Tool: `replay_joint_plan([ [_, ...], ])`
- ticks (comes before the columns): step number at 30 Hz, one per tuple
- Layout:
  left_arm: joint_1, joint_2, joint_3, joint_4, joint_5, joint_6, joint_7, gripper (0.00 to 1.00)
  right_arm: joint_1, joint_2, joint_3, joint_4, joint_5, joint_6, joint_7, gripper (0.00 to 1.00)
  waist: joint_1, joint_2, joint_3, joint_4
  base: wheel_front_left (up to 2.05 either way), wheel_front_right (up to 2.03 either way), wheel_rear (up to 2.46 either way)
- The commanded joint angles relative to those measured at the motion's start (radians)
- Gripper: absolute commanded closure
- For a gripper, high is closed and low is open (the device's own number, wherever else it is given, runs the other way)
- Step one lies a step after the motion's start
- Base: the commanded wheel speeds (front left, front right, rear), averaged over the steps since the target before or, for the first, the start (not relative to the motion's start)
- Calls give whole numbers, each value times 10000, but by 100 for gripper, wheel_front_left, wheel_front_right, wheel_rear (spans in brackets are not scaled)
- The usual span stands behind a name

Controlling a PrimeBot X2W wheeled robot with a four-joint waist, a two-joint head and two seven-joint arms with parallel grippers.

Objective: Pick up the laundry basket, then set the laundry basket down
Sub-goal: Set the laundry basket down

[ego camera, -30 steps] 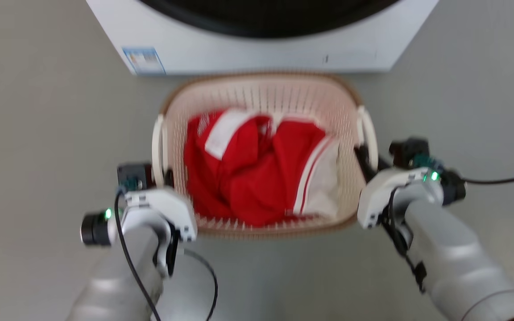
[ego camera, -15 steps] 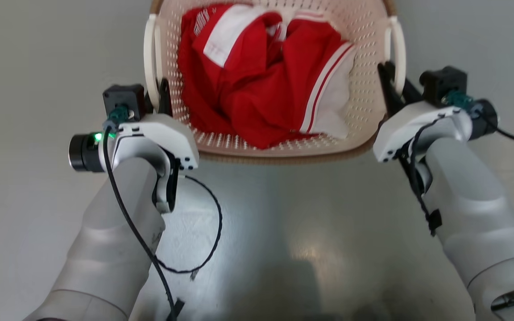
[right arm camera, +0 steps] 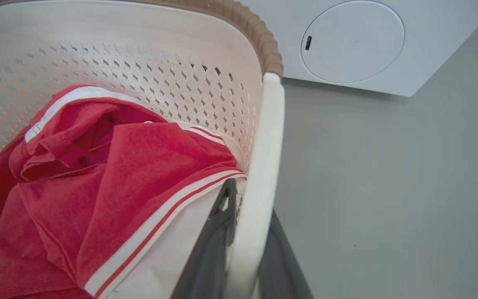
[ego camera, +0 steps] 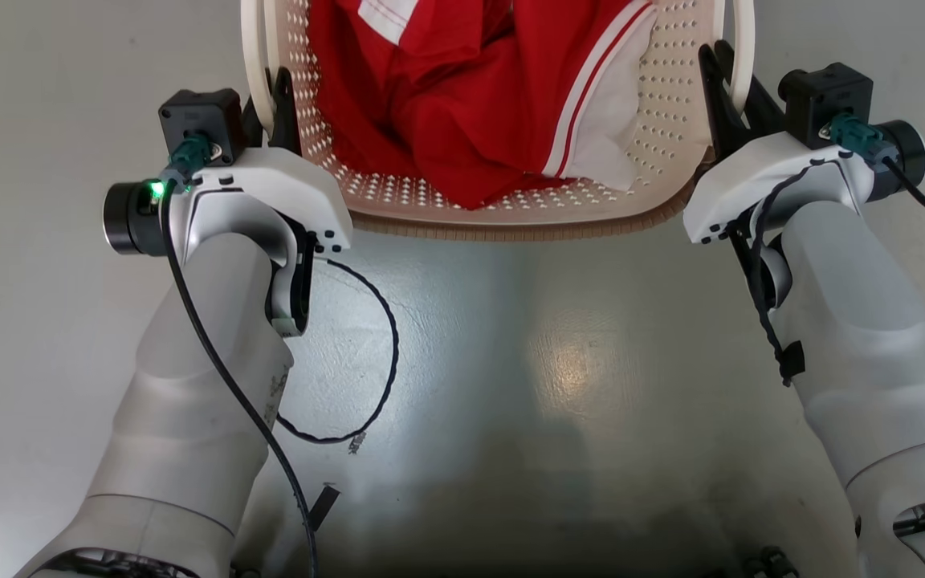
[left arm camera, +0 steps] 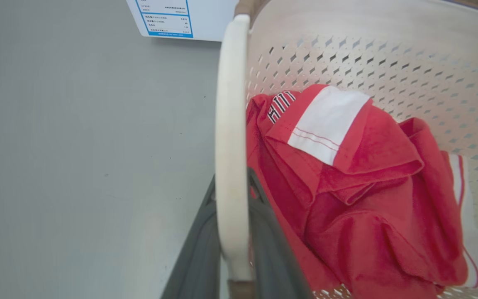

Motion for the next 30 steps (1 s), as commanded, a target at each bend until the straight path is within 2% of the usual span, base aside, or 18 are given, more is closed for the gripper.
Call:
replay_joint_plan([
  [1, -191, 186, 278, -356, 228, -73, -151, 100, 166, 247, 147, -159, -162, 71, -60, 100, 0, 0, 105, -18, 0, 0, 0],
  [7, -322, 179, 290, -441, 247, -225, -151, 100, 134, 247, 26, -220, -195, 71, -60, 100, 0, 0, 283, -109, 0, 0, 0],
  [30, -416, 176, 63, -363, -103, -141, -151, 100, -31, 247, -201, -270, -294, 71, -61, 100, 0, 0, 520, -199, 0, 0, 0],
])
